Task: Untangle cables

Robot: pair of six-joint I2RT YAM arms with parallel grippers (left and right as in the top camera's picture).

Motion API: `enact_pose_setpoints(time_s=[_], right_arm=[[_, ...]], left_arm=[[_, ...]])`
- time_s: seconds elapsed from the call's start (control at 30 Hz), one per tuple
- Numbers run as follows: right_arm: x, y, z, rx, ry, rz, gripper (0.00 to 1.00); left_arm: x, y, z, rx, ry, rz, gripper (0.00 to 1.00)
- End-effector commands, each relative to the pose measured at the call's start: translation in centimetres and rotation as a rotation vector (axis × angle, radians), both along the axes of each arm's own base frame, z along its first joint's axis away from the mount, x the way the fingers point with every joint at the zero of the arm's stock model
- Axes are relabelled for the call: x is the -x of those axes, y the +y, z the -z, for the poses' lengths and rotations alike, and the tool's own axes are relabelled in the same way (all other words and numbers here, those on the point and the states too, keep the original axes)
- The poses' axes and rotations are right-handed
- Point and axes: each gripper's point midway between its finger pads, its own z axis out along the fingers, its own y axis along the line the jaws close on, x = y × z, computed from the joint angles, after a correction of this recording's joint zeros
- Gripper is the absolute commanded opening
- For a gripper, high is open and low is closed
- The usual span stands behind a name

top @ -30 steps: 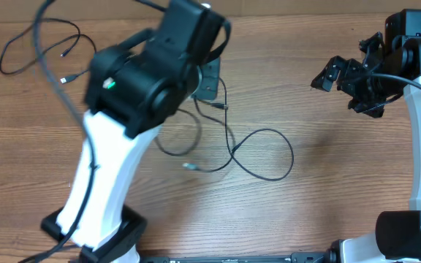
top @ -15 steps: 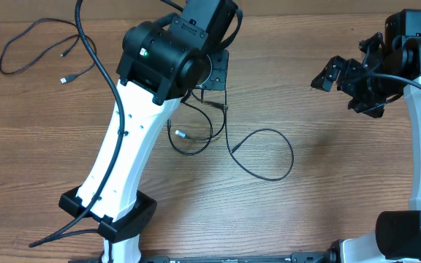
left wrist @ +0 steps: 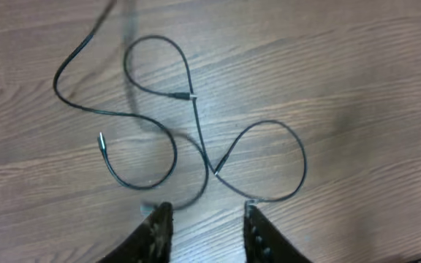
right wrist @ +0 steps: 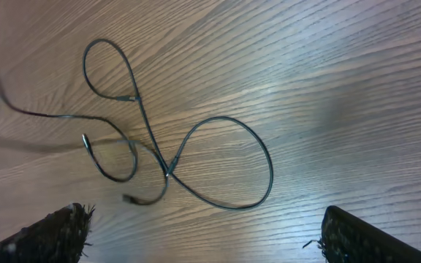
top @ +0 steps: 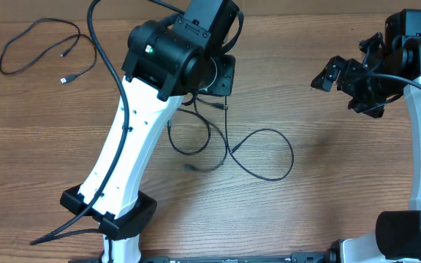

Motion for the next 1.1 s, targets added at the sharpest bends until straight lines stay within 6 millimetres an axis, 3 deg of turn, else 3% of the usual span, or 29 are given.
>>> enact_pose_setpoints(time_s=[0.0, 0.13, 0.23, 0.27, 0.43, 0.7, 0.83, 1.07], right_arm=[[0.1, 0.2, -0.5, -0.004, -0.019, -0.003, 1.00], [0.1, 0.2, -0.5, -0.004, -0.019, -0.003, 1.00], [0.1, 0.2, -0.5, -0.004, -0.019, -0.003, 1.00], [0.1, 0.2, -0.5, -0.004, -0.019, -0.003, 1.00], [0.1, 0.2, -0.5, -0.004, -0.019, -0.003, 1.00], [0.1, 0.2, -0.5, -0.004, -0.019, -0.003, 1.00], [0.1, 0.2, -0.5, -0.004, -0.019, -0.003, 1.00], [0.1, 0.2, -0.5, -0.004, -0.019, -0.003, 1.00]], left_arm=[[0.0, 0.2, 1.3, -0.041, 0.027, 0.011, 0.39], [-1.8, 2.5, 2.4, -0.178, -0.024, -0.063, 0.52], [-3.8, 3.9, 2.1, -0.209, -0.087, -0.124, 0.76], [-4.4, 4.1, 1.9, -0.197, -0.100, -0.136, 0.79], [-8.4, 4.6, 1.1, -0.083, -0.195, -0.262, 0.81], [-14.3, 1.2, 2.7, 0.050, -0.345, -0.253, 0.85], [-16.5, -1.2, 5.8, 0.090, -0.355, -0.176, 0.85], [-20.6, -4.2, 13.5, 0.077, -0.335, -0.097, 0.83]])
